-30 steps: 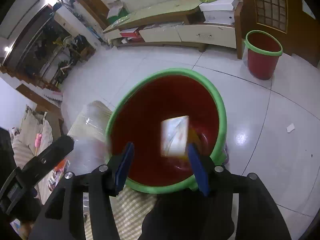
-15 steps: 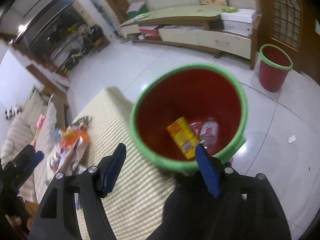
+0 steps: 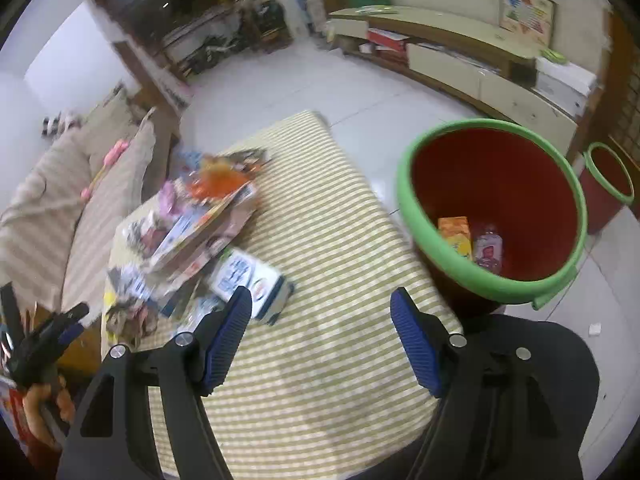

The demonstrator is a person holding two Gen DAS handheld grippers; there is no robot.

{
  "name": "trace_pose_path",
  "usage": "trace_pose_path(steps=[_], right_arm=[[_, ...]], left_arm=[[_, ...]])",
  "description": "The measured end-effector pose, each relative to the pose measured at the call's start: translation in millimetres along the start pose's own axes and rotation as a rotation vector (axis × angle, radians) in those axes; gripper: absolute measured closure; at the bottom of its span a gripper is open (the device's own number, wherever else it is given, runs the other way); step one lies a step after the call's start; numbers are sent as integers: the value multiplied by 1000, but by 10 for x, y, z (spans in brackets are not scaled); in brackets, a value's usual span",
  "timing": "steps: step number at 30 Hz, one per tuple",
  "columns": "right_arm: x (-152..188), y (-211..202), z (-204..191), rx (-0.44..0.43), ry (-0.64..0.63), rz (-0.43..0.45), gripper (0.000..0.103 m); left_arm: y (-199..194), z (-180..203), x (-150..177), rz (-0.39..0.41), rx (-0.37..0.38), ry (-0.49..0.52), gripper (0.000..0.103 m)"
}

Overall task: Collect trash
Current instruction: 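Grasp the yellow tissue package with the left tool, then grasp the crumpled white paper ball with the right tool while the left tool holds the package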

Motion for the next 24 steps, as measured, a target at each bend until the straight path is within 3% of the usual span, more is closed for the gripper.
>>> trace_pose_path(steps=[4,9,10,11,12,19,24], right_arm=[[53,-26,-280,-11,-63,2,33],[87,-47,-493,-17,-125,0,33],[94,-51,-532,-14,-139,1,33],[100,-50,-558,-12,-148,1,33],[105,-44,-599,-10,-160,-1,33],[77,92,-952,-54,-243,-23,33],[21,400,-1530,-154,-345,-71,33]], left_arm=[[264,-199,-69,-54,14,-69,36],[528,-178,-4,-103,39,-92,36],[563,-155,18,-109,42,-80,40],[572,-136,47,-112,41,-67,59],[588,-114,89,-119,45,-54,65],[296,-165,376,-95,105,-33,66],[127,-162,617,-105,98,-6,66]])
Point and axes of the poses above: each gripper's, at about its wrist camera, not at the fingertips, and y roughly the way its jaws point, z to its right, x to its underside, the point moved 3 cm from there along y, roughly the way its jaws point, and after that the axes turned 3 degrees about y, right-handed, at the moved point
